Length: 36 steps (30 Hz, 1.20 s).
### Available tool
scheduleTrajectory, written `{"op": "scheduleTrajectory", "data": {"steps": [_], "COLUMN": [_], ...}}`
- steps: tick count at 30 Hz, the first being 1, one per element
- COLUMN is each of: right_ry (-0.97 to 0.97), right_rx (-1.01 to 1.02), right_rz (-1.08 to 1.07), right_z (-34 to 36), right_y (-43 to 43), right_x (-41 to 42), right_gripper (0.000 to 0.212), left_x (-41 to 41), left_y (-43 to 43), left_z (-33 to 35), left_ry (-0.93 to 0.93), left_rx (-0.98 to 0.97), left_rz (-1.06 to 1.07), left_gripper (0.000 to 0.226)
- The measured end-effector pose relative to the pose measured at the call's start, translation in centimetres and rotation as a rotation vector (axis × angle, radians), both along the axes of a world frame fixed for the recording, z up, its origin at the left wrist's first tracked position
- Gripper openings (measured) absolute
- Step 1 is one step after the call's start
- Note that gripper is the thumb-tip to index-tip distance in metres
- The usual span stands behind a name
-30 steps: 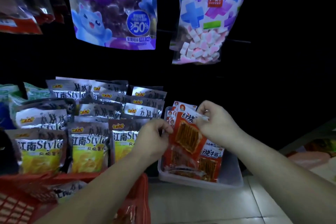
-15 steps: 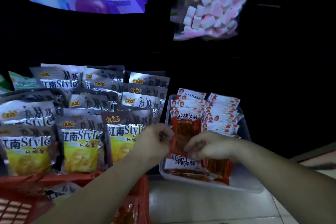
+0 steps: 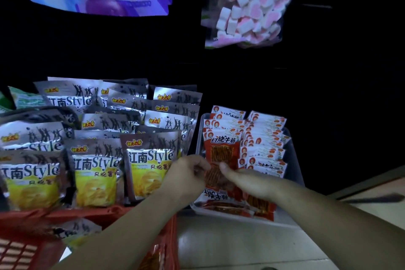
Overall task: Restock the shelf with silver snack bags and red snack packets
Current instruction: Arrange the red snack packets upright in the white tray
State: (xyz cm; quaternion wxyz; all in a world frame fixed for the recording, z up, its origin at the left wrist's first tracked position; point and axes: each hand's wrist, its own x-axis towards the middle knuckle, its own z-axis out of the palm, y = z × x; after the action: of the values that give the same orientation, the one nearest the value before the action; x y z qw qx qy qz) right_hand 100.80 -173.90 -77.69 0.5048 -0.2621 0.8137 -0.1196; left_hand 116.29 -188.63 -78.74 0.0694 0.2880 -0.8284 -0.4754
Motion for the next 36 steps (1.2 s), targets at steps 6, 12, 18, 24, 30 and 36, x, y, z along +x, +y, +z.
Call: {"op": "scheduleTrajectory", "data": {"steps": [6, 12, 18, 24, 30, 36], "right_ry": [0.062, 0.652, 0.892, 1.073, 0.827, 0.365], "right_rx": [-0.353, -0.401, -0.267, -0.51, -0.694, -0.696], "right_rz": [-0.227, -0.12, 0.047, 0.116, 0.018, -0.136], "right_z": [1.6, 1.0, -2.0, -3.8, -1.0, 5.4], "right_y": [-1.1, -4.4, -5.8, -5.2, -4.2, -3.5], "right_x": [-1.1, -4.0, -4.9, -6.3, -6.2, -4.0], "right_gripper": [0.054, 0.033, 0.033, 0.006, 0.015, 0.021], "left_x": [-0.6, -3.5, -3.1, -3.0, -3.1, -2.4], "left_y": [-0.1, -2.1, -1.2, -1.4, -1.6, -1.1], "left_z": [-0.1, 0.7, -1.2, -2.0, -1.2, 2.1], "left_ry": [0.012, -0.041, 0.014, 0.003, 0.036, 0.314], "left_rx": [0.022, -0.051, 0.033, -0.036, 0.104, 0.166], "left_rz": [0.011, 0.037, 0.092, 0.023, 0.037, 0.167], "left_gripper": [0.026, 0.025, 0.023, 0.025, 0.026, 0.036]}}
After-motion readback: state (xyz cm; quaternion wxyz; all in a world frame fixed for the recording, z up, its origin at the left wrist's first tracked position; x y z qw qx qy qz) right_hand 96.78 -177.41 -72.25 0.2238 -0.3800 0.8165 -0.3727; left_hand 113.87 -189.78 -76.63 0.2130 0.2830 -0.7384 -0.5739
